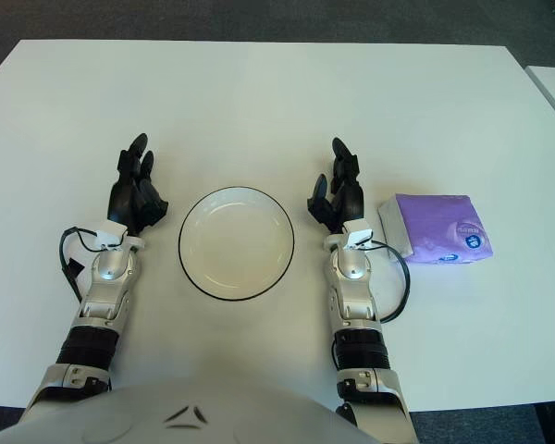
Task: Put the tissue paper into the plate.
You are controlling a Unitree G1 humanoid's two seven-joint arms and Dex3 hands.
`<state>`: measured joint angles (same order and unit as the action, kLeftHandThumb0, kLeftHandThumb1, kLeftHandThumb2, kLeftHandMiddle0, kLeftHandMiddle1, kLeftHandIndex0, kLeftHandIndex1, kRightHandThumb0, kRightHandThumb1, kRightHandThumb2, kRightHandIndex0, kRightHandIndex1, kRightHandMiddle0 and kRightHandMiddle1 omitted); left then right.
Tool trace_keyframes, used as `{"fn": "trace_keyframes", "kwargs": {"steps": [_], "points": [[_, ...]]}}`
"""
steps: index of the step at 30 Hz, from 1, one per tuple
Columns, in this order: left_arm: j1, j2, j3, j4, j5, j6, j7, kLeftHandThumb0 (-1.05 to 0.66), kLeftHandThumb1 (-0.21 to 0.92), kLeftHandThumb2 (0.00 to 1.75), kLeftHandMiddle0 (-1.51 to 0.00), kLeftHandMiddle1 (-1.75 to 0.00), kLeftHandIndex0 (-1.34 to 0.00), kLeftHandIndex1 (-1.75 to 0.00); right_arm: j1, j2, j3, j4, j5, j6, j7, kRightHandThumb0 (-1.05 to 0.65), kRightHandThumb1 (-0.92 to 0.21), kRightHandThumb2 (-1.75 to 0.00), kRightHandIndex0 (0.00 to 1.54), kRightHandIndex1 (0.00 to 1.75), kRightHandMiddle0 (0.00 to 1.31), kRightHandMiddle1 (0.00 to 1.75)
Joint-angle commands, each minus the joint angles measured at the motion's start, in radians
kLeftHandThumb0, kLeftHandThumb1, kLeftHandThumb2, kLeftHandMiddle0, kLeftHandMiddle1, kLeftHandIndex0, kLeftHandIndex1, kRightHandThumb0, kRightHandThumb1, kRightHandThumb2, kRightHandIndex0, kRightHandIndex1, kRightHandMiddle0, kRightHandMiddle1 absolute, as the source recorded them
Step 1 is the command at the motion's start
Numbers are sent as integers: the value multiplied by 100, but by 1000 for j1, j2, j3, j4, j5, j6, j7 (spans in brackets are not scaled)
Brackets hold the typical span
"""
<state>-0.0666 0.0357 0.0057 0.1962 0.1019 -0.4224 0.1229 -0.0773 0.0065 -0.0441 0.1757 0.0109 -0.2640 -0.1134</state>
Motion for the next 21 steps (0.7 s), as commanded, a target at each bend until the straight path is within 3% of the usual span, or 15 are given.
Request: {"fn": "trace_keyframes", "kwargs": {"steps": [1,5,11,15,19,21], "points": [[71,-12,-7,65,12,28,5,-84,92,116,-27,0,0,-47,136,3,4,96,-8,173,7,-70,-92,-86,16,1,0,38],[69,-13,-8,68,14,25,8,-84,92,116,-27,0,0,-47,156,4,9,25,-12,190,4,-69,-92,-87,16,1,0,39],[62,-18,-8,76,17,28,14,-83,92,116,-28,-1,0,-48,246,-24,9,-240,5,250,34,-68,-92,-89,19,2,0,42],[55,-21,-9,83,20,30,16,-83,92,116,-28,-1,0,-48,273,-45,-6,-352,4,264,50,-67,-92,-91,20,2,0,44],[48,-25,-10,91,23,33,21,-83,92,115,-28,0,0,-48,244,-78,-30,-369,-33,170,55,-65,-92,-91,21,2,0,46],[46,-25,-12,92,24,36,24,-83,92,115,-28,0,0,-47,218,-95,-48,-407,-51,170,45,-64,-92,-90,21,2,0,47]]}}
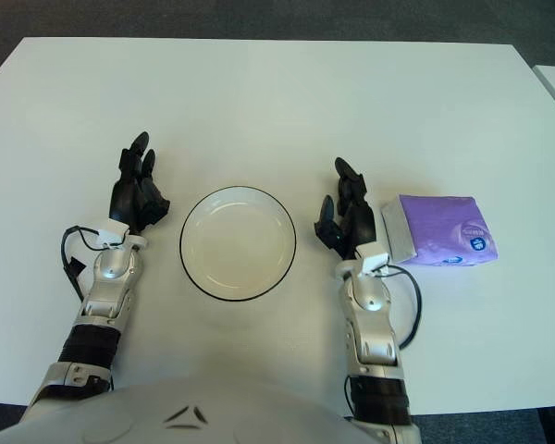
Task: Put the tissue paper into the plate.
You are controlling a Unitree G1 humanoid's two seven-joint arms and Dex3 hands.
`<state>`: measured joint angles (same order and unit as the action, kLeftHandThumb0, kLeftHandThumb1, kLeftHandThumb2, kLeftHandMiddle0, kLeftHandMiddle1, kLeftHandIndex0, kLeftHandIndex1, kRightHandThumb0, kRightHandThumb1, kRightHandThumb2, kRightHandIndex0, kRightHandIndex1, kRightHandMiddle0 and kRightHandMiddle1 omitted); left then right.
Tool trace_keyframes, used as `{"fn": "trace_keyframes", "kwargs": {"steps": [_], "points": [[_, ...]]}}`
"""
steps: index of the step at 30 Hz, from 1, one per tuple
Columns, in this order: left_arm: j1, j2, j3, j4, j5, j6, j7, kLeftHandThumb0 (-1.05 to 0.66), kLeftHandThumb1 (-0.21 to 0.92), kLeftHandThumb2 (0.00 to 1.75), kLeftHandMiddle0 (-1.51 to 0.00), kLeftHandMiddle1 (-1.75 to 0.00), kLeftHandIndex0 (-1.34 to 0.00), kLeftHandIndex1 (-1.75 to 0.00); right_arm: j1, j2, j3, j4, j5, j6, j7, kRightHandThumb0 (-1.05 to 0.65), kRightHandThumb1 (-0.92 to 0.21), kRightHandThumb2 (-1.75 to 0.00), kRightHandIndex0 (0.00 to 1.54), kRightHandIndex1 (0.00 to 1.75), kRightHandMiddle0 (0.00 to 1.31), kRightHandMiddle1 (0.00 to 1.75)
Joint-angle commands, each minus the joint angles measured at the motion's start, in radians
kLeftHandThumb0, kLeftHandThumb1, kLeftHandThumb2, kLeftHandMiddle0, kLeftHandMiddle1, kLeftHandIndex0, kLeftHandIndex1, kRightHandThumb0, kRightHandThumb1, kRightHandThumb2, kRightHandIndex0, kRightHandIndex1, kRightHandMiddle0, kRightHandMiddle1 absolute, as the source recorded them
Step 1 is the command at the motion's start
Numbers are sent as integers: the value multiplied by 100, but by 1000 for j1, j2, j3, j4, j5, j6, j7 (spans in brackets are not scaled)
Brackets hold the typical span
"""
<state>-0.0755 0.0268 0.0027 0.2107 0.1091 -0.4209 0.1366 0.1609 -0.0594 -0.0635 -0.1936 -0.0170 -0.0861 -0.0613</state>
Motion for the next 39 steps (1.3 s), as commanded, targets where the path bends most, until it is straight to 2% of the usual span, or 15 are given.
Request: {"fn": "trace_keyframes", "kwargs": {"steps": [1,4,8,12,16,23,28,31,39], "points": [[55,-17,-9,78,17,36,11,-84,92,115,-28,0,0,-47,-31,-35,-36,-54,-31,-5,-11,-63,-92,-90,21,2,0,47],[54,-17,-10,80,18,40,12,-84,92,115,-27,0,0,-47,-44,-44,-48,-72,-48,-11,-19,-63,-92,-90,21,2,0,47],[48,-22,-11,87,19,42,13,-84,92,115,-27,0,0,-46,-65,-65,-63,-33,-80,-101,-31,-63,-92,-89,21,1,0,44],[42,-27,-11,98,22,38,16,-84,92,116,-26,0,0,-45,-106,-94,-93,-27,-89,-125,-31,-64,-92,-89,21,1,0,41],[35,-32,-12,115,24,22,20,-84,92,116,-26,0,0,-46,-188,-176,-125,-131,-158,-39,-10,-67,-92,-86,20,0,0,45],[33,-37,-12,124,24,14,25,-84,92,115,-27,-1,0,-47,-232,-252,-155,-124,-204,-43,5,-68,-92,-82,20,0,0,49],[32,-40,-12,126,24,16,30,-83,92,113,-28,-1,0,-49,-300,-315,-201,-98,-178,-27,36,-68,-92,-79,19,0,0,49],[33,-41,-13,127,24,15,32,-82,92,113,-28,-1,0,-50,-316,-332,-219,-103,-177,-20,44,-67,-92,-77,19,0,0,48],[29,-42,-15,143,21,6,28,-81,92,111,-28,-1,0,-51,-364,-418,-255,-141,-268,13,42,-69,-92,-75,20,1,0,51]]}}
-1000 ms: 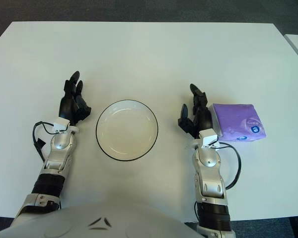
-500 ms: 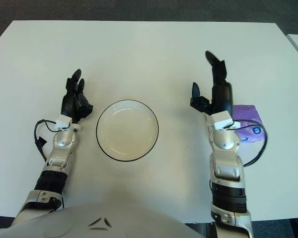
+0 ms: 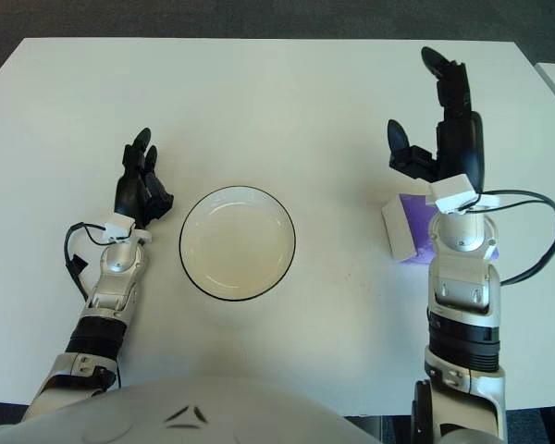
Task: Put the tissue paper into the plate.
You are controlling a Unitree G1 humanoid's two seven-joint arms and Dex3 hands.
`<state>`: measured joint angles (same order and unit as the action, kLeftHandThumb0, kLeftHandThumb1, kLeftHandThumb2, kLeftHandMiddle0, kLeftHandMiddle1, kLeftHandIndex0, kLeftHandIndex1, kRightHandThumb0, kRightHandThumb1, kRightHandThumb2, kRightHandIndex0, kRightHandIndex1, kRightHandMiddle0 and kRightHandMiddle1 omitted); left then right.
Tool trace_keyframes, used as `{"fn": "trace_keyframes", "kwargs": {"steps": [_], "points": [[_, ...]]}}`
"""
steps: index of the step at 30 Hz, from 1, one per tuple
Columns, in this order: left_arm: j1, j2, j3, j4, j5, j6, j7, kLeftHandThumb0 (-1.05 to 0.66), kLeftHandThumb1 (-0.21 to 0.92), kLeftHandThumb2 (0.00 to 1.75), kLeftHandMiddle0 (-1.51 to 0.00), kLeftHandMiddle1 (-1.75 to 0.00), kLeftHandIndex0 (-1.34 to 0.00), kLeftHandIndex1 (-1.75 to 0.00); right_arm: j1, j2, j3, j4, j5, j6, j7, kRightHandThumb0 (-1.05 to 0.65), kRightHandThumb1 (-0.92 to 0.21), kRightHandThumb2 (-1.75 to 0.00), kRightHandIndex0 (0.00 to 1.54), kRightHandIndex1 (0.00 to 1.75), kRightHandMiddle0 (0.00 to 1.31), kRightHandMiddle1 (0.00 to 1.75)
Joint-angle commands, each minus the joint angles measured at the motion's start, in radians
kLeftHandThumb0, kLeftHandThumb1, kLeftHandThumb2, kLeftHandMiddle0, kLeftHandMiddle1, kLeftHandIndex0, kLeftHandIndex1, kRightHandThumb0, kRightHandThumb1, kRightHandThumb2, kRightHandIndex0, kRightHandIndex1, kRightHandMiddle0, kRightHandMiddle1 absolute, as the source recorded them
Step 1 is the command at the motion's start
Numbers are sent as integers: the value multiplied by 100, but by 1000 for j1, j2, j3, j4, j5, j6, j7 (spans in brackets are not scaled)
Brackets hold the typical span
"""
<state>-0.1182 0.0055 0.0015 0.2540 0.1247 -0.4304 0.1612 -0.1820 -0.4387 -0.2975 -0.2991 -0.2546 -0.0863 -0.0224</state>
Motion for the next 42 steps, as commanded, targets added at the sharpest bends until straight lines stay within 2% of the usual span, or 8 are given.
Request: {"fn": "trace_keyframes", "kwargs": {"steps": [1,7,15,42], "points": [[71,-21,-14,100,6,15,3,-81,92,111,-28,-1,0,-51,-23,-43,-23,-41,-34,16,4,-70,-92,-76,20,1,0,52],[71,-21,-15,103,6,13,3,-82,92,111,-28,-1,0,-51,-31,-124,-75,-50,-65,42,33,-75,-92,-79,20,1,0,55],[68,-18,-17,110,7,8,-1,-82,92,111,-29,-1,0,-52,-38,-226,-97,-65,-93,119,113,-79,-92,-78,20,0,0,55],[47,-9,-17,134,-9,2,-33,-81,92,111,-29,-1,0,-53,-27,-224,-92,-126,-101,174,130,-80,-92,-78,20,0,0,56]]}}
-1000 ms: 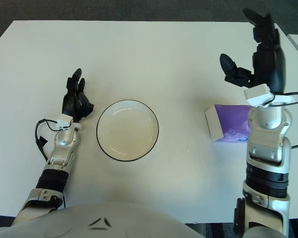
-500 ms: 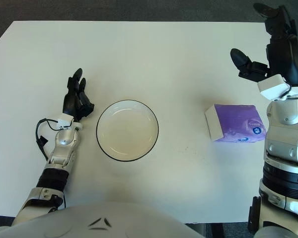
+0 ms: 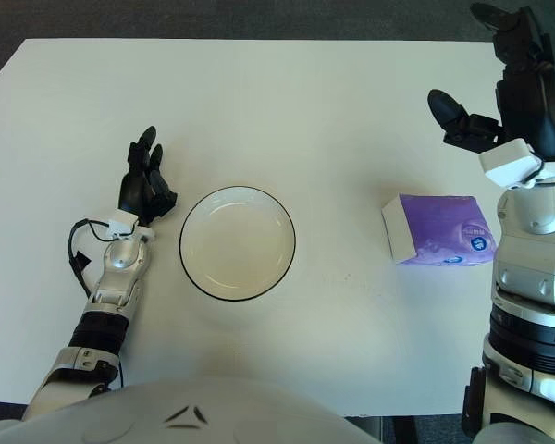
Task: Put the tissue paper into the plate.
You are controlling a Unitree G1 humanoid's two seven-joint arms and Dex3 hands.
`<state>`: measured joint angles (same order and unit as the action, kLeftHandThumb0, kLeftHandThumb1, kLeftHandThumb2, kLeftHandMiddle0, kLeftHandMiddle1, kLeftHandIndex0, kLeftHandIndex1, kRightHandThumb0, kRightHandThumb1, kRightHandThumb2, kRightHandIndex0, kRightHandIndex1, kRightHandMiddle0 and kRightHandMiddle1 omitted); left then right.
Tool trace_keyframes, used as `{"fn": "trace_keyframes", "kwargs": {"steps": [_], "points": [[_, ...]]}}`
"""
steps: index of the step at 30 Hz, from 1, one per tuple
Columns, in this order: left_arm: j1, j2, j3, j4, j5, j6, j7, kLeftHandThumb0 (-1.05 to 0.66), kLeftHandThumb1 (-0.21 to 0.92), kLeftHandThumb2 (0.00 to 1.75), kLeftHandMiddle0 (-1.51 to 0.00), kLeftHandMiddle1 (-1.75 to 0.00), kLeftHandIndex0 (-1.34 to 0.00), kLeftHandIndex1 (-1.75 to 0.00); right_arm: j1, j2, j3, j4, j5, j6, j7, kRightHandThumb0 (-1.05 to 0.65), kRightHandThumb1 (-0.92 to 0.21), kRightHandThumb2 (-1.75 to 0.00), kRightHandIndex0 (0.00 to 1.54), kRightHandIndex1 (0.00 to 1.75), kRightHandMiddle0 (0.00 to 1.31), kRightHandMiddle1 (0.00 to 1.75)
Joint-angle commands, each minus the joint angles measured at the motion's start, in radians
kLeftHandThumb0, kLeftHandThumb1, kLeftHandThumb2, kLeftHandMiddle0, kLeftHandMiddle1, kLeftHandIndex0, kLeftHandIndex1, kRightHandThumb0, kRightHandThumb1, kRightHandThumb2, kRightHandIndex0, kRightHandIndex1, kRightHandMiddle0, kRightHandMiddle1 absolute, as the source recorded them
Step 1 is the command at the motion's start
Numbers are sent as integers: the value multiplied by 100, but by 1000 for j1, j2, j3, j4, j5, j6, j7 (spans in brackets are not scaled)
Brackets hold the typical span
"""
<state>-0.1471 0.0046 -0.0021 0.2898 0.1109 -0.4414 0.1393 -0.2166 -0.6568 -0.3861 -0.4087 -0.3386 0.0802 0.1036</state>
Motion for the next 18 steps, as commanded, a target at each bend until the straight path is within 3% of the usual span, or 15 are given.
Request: {"fn": "trace_keyframes", "kwargs": {"steps": [1,18], "points": [[75,-7,-13,99,4,13,-12,-81,92,111,-29,-1,0,-53,7,-6,-3,-17,-17,8,4,-80,-92,-78,20,0,0,56],[60,-2,-10,114,-10,15,-22,-82,92,112,-28,0,0,-51,-5,-5,12,-19,-25,22,2,-80,-92,-78,20,0,0,56]]}}
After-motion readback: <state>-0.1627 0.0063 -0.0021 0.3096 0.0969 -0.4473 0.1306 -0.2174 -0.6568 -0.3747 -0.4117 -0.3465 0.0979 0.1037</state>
